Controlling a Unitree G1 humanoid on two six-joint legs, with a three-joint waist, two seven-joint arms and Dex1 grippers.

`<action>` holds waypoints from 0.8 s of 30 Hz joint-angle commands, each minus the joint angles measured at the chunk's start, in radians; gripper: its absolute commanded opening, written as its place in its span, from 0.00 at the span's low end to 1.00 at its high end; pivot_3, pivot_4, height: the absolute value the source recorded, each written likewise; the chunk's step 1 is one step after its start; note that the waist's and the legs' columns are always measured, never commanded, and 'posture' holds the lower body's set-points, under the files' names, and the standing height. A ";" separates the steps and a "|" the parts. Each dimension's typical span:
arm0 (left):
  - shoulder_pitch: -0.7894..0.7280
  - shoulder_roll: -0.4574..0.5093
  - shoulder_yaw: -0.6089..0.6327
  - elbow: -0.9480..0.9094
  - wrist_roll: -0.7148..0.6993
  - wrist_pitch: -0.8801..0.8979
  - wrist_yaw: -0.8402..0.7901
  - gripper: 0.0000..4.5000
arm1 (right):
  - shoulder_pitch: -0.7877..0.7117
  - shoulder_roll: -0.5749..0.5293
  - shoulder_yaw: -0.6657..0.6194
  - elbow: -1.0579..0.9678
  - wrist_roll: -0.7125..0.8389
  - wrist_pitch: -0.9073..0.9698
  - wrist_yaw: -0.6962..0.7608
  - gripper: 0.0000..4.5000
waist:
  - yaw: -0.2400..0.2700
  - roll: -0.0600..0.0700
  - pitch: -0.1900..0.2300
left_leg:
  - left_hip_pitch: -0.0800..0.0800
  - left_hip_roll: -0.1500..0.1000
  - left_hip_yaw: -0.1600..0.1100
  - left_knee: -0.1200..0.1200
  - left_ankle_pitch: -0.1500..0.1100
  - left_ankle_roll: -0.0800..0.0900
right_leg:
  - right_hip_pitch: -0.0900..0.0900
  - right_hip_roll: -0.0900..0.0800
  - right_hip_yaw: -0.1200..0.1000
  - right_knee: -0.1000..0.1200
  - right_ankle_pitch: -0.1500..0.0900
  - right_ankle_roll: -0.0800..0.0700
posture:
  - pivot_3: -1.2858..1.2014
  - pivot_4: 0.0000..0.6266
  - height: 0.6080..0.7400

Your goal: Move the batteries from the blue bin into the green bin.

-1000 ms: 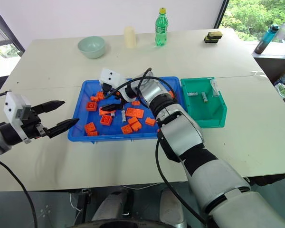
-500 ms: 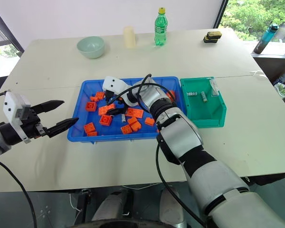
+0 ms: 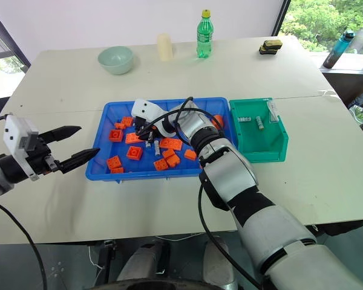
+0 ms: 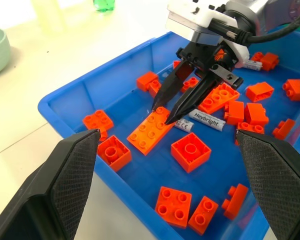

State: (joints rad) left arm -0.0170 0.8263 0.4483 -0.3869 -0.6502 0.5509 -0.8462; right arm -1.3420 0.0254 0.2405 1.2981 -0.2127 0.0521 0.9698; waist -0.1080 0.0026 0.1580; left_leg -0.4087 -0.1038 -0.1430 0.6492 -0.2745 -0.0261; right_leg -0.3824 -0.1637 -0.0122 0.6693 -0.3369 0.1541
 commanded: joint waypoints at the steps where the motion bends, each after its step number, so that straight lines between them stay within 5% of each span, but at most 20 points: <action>1: -0.020 0.014 0.017 -0.006 0.000 -0.017 0.000 1.00 | -0.019 0.012 -0.022 -0.019 0.014 -0.008 -0.008 0.15 | 0.000 0.000 0.000 | 0.000 0.000 0.000 0.000 0.000 0.000 | 0.000 0.000 0.000 0.000 0.000 0.000 | 0.52 0.24 0.90; 16: -0.067 0.017 -0.014 0.010 0.011 -0.014 -0.001 1.00 | 0.033 0.110 -0.030 -0.089 0.035 0.031 0.033 0.15 | -0.022 0.000 0.000 | 0.000 0.001 0.000 -0.001 0.000 0.000 | -0.002 0.001 0.000 0.002 0.000 0.000 | 0.52 0.24 0.90; 21: -0.074 0.019 -0.018 0.014 0.012 -0.012 -0.005 1.00 | 0.041 0.088 -0.016 -0.117 0.017 0.008 -0.005 0.67 | -0.022 0.000 0.000 | 0.000 0.002 0.000 -0.001 0.000 0.000 | -0.009 0.003 0.006 0.014 0.000 0.000 | 0.52 0.24 0.90; 24: -0.078 0.021 -0.020 0.022 0.014 -0.014 -0.010 1.00 | 0.015 0.064 -0.046 -0.145 0.051 0.046 0.011 0.67 | -0.020 0.000 0.000 | 0.000 0.001 0.000 -0.001 0.000 0.000 | -0.009 0.003 0.007 0.013 0.000 0.000 | 0.52 0.24 0.90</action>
State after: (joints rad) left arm -0.0852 0.8263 0.4132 -0.3621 -0.6406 0.5512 -0.8489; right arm -1.2888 0.0960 0.2215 1.2085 -0.1962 0.0841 0.9707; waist -0.1276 0.0022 0.1577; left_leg -0.4087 -0.1025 -0.1429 0.6483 -0.2746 -0.0266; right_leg -0.3910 -0.1602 -0.0047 0.6826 -0.3367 0.1538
